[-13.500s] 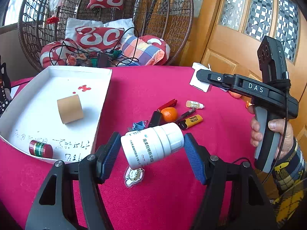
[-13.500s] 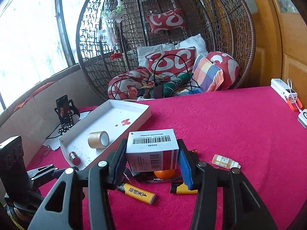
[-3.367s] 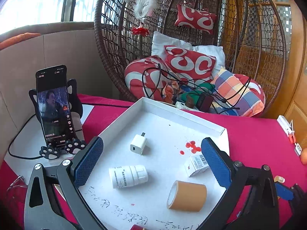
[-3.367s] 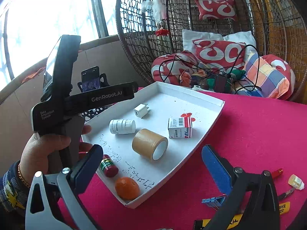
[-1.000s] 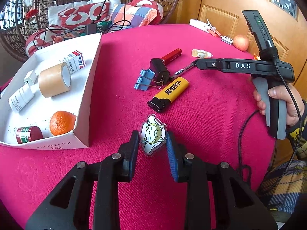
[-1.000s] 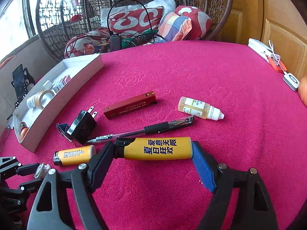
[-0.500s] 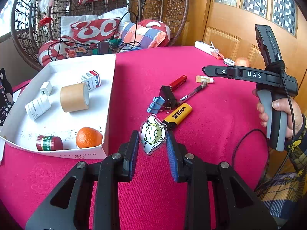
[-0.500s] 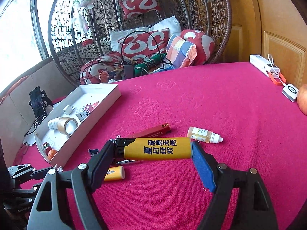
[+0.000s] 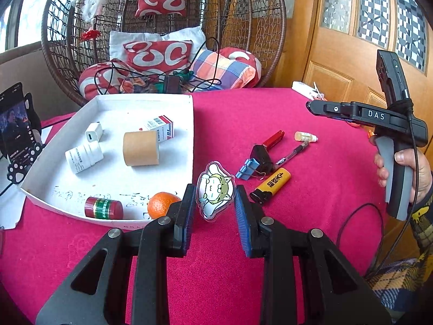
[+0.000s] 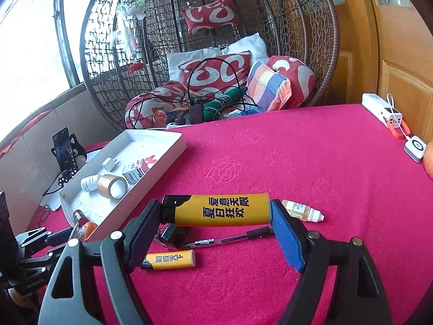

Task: Organize rigid objects
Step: 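Carry the sticker and yellow lighter into the white tray and open both tools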

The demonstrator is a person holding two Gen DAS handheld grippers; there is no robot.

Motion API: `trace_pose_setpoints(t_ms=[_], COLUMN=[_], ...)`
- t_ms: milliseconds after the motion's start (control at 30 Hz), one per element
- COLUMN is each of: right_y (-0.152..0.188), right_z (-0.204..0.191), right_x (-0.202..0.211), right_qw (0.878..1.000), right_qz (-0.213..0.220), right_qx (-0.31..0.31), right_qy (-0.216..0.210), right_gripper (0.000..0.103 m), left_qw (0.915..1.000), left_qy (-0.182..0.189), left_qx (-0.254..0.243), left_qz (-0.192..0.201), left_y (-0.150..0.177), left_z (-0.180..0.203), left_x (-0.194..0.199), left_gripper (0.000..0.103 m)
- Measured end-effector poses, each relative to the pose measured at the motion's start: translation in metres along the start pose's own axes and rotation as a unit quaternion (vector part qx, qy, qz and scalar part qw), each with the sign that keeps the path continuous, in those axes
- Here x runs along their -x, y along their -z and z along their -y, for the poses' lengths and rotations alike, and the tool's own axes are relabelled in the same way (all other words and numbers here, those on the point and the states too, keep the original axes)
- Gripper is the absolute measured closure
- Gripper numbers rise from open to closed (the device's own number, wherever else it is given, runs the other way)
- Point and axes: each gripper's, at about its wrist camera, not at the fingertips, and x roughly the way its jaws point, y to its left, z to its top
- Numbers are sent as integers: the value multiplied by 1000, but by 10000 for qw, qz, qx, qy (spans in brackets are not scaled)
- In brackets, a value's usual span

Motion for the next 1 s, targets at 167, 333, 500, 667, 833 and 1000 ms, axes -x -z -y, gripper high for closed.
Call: trace_pose_setpoints(t_ms=[167,333,500,667,833,1000], right_y=[-3,-7,-13,-24,-36,-43], right_z=[-10,-17,-25,-37,-51,-67], right_x=[2,0,1,1,-5,-10], right_qw=[9999,9998,9994,9986,9975,9959], right_qz=[77,61,90,149,156,143], right_qx=[64,130,219,378,469,582], right_qy=[-71,-159,-234,-332,-498,-676], right_gripper=[23,23,23,23,23,23], left_qw=[9997,9989,9980,9969,9961,9952], left_qy=[-156,-291,-390,-469,-544,-631], left_qx=[133,268,372,486,519,543], left_qz=[144,267,318,394,452,505], left_y=[-3,-6,-5,-6,-10,-13], left_z=[-13,-27,-38,-48,-55,-61], left_x=[10,18,23,28,32,34], left_gripper=[75,75,75,75,75,75])
